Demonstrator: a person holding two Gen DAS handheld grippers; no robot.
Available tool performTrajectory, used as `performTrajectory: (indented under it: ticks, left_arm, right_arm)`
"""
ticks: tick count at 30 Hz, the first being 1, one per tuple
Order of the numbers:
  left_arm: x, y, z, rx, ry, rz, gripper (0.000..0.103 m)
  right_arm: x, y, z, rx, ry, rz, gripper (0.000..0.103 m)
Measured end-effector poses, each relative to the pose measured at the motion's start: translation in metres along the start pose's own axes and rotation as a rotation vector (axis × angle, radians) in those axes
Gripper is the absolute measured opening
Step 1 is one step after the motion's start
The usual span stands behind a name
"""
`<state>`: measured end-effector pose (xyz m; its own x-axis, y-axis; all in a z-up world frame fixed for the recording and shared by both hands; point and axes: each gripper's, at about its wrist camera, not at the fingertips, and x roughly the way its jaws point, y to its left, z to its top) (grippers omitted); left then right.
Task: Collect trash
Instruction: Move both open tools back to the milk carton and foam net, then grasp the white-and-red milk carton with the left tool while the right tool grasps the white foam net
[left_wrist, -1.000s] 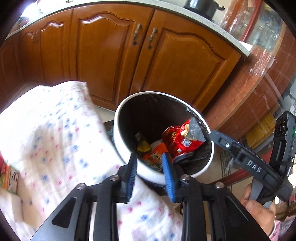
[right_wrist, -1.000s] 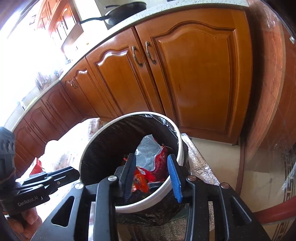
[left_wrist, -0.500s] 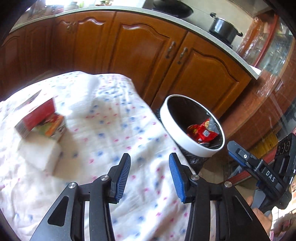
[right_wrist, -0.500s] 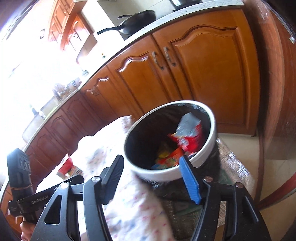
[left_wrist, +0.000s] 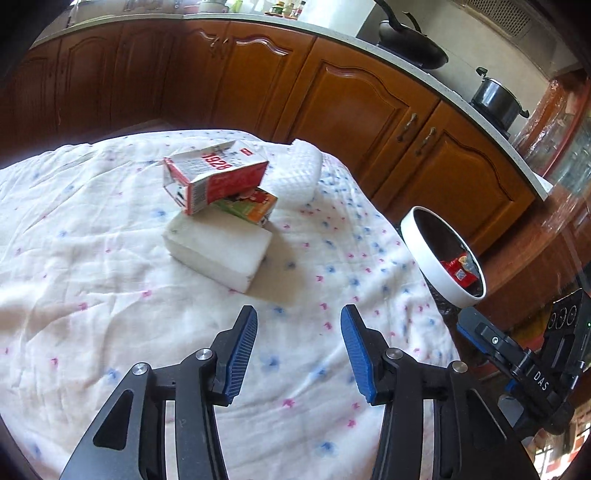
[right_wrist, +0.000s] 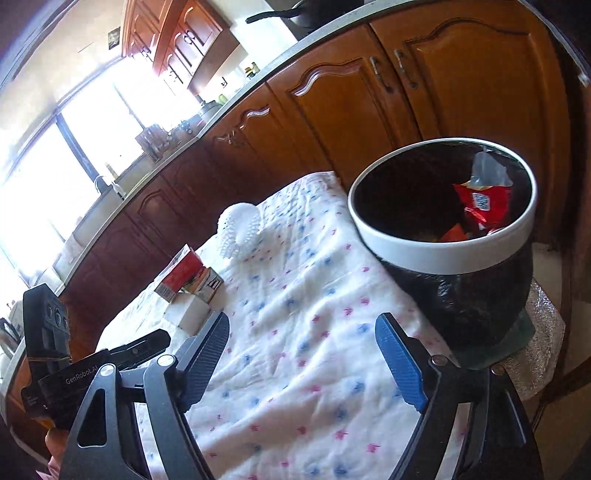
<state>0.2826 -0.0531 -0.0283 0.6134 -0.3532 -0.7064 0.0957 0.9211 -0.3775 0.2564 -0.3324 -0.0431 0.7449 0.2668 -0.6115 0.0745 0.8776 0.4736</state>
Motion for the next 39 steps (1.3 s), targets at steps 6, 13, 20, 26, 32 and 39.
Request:
performTrajectory:
  ticks: [6,13,20,26,32,39]
  left_arm:
    - [-0.020,0.024,-0.001,-0.026,-0.023,0.035,0.051]
    - [-0.026,0.037,0.001,-0.024,-0.031,0.061,0.054]
    - [-0.014,0.040,0.017,0.026,-0.018,0.077,0.059]
    - [0.000,0.046,0.044,0.093,-0.001,0.072,0.063]
    - [0.020,0.056,0.075,0.143,0.006,0.111,0.068]
    - [0.047,0.053,0.105,0.205,0.026,0.101,0.072]
  right_arm:
    - [0.009,0.034,-0.011,-0.074,-0.011,0.010,0.092]
    - [0.018,0.057,-0.012,-0.137,-0.020,-0.001,0.092]
    - [0.034,0.067,-0.008,-0.166,0.054,0.016,0.092]
    - [0.053,0.066,0.007,-0.132,0.089,0.034,0.092]
    - [0.068,0.067,0.032,-0.112,0.065,0.058,0.092]
    - [0.107,0.073,0.057,-0.098,0.084,0.087,0.086]
